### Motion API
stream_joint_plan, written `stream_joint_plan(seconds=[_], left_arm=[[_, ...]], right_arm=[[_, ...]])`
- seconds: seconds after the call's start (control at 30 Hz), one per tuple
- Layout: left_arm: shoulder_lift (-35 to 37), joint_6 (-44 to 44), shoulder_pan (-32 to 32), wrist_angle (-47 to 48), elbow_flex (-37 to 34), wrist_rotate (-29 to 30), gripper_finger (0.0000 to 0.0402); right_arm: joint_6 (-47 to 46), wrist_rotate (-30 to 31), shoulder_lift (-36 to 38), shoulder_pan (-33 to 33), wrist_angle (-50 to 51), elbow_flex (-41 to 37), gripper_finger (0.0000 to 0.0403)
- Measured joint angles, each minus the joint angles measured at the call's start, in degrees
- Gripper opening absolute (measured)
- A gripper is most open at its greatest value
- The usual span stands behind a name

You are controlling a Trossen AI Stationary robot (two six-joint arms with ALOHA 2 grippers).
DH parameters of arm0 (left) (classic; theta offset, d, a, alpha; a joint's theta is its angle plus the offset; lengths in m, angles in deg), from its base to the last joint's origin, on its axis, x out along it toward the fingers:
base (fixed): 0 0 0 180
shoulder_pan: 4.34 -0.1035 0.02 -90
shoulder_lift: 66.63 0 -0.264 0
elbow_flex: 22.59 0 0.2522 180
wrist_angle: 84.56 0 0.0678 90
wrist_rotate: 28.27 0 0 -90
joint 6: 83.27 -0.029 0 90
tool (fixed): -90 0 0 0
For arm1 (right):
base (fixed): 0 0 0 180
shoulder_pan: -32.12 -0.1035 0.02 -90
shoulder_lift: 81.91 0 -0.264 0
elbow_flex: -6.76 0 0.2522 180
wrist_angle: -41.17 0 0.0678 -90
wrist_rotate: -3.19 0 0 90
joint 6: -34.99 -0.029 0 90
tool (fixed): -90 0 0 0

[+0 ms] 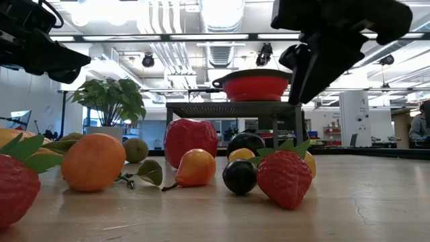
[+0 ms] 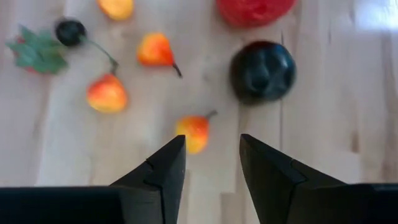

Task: Pick & Place Fruit
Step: Put the peach into the strainer bowl on the shelf

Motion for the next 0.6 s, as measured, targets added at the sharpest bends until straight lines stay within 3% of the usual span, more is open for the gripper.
stream_joint_plan(seconds=[0.6], left_arm=[[0.0, 0.0, 0.0, 0.0, -0.01, 0.01, 0.0021]], right_arm=[[-0.38, 0.17, 0.0, -1.9, -21.28, -11.66, 0.0243]])
